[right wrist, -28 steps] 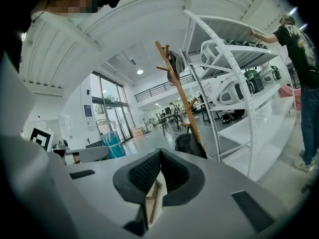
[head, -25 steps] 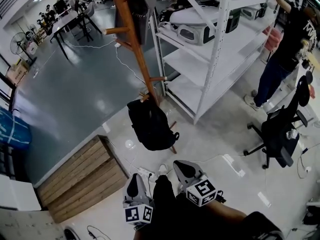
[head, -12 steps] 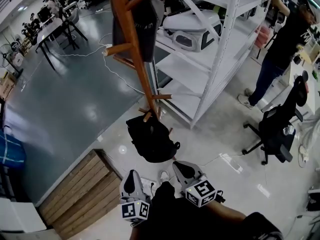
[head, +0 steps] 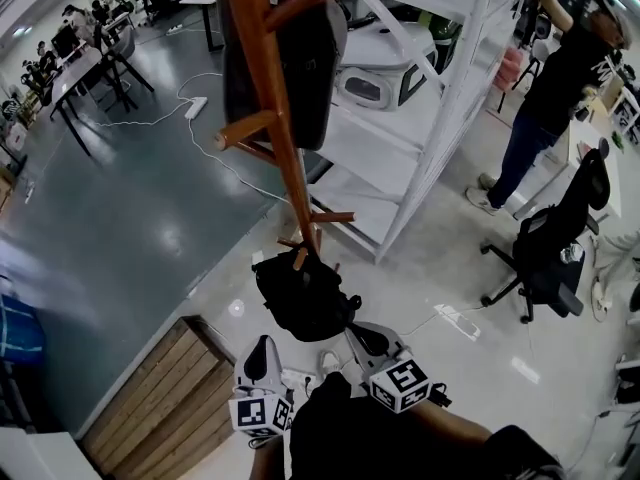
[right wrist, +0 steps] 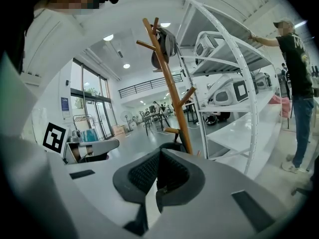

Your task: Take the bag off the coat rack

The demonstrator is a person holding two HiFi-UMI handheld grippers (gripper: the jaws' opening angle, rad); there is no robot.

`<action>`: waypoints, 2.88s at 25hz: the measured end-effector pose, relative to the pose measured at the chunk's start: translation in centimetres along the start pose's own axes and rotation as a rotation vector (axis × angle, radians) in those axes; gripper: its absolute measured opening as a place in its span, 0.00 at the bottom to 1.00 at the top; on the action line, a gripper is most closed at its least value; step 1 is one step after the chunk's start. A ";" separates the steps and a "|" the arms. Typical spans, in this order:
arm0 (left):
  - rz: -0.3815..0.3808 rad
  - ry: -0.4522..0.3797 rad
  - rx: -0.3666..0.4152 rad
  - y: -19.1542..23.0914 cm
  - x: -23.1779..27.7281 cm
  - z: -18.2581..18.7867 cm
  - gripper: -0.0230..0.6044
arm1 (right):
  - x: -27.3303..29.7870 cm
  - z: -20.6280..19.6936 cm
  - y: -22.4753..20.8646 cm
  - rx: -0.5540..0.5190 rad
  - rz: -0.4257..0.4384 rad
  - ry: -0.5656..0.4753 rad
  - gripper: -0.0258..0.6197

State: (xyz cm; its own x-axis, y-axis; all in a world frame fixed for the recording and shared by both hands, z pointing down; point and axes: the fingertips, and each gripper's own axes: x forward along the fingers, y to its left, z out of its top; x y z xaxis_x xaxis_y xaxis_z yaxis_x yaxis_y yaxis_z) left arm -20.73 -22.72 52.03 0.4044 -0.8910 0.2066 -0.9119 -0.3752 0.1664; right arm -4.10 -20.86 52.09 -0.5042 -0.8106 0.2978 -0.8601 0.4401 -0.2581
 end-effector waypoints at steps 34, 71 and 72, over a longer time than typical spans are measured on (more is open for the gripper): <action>-0.576 0.451 0.573 5.6 15.9 -7.1 0.34 | 10.4 -4.5 -4.8 -0.018 -0.113 0.247 0.24; -0.640 0.592 0.710 6.1 23.0 -12.1 0.29 | 13.6 -9.5 -8.0 0.000 -0.126 0.410 0.33; -0.641 0.591 0.710 6.1 23.0 -12.1 0.28 | 13.6 -9.5 -8.1 0.001 -0.125 0.408 0.33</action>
State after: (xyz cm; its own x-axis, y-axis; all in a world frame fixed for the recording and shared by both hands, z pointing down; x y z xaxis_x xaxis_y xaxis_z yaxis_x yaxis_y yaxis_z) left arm -16.12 -42.41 69.47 0.6112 -0.2909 0.7361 -0.2810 -0.9492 -0.1417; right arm -4.76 -31.76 66.97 -0.3854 -0.6382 0.6664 -0.9167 0.3475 -0.1974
